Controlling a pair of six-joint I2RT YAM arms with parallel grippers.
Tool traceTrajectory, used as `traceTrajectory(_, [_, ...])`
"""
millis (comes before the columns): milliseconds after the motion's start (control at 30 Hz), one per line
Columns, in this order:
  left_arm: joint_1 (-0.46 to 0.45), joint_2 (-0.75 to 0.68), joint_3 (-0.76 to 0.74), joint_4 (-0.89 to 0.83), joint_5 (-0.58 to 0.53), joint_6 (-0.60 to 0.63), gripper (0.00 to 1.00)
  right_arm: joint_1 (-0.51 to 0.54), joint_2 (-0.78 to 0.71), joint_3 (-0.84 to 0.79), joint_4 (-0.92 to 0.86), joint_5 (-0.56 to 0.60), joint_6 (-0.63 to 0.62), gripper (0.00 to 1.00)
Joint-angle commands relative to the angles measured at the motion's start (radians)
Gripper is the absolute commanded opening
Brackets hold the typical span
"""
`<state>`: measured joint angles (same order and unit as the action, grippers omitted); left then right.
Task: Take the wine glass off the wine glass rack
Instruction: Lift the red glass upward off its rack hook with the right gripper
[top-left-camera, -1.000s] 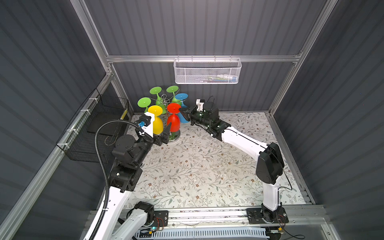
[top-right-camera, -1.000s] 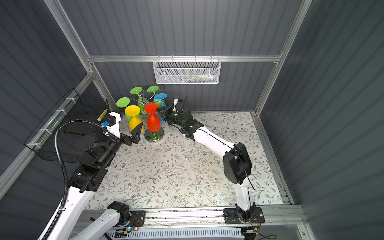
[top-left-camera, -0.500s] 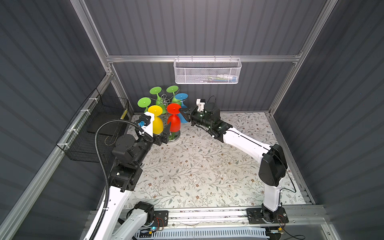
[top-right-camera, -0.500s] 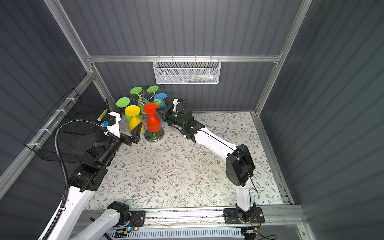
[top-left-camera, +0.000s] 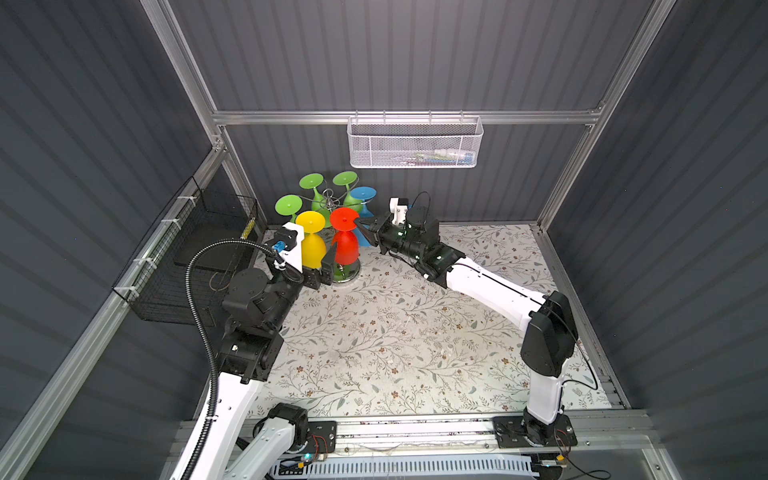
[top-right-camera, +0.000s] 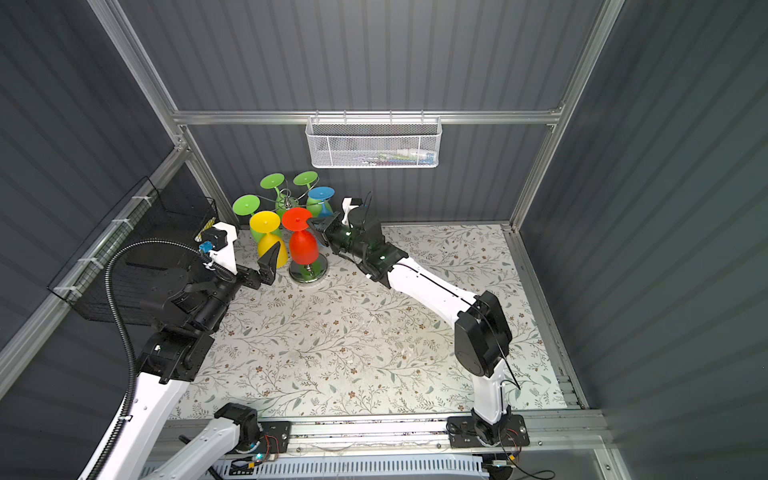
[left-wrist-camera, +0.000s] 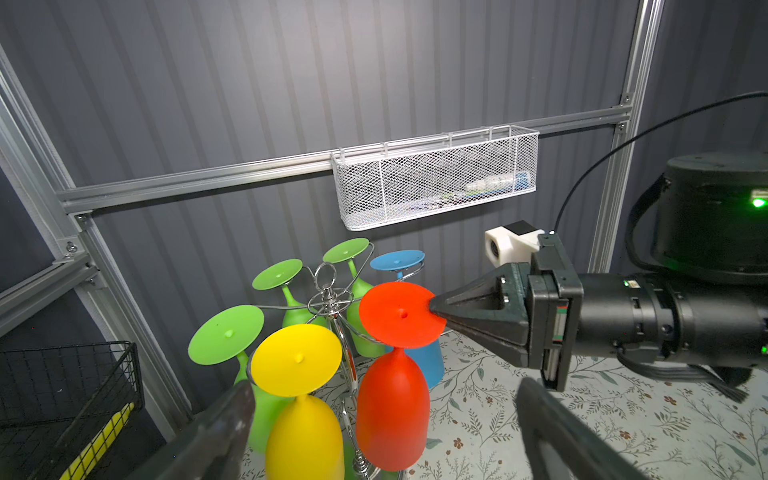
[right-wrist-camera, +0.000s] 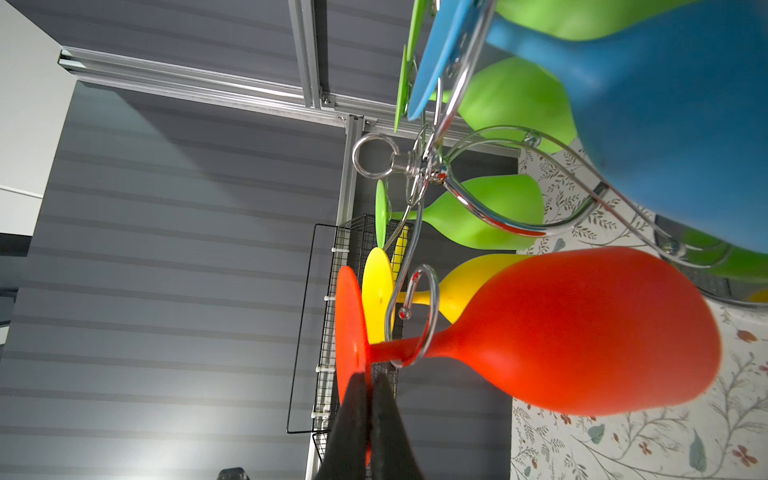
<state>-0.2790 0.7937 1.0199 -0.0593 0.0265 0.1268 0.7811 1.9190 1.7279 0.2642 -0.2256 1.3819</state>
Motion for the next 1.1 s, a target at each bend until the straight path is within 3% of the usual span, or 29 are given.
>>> traceTrajectory(0, [0.011,-0.017,0.012,0.009,0.003,-0.007,0.98,0.018,-0.034,0.008,-0.003,0.001,-0.023,0.00])
traceTrajectory(1067, [0.041,0.000,0.008,0.025,0.043,-0.035,0.98,0.037,0.102,0.215,-0.091,-0.011,-0.012,0.00])
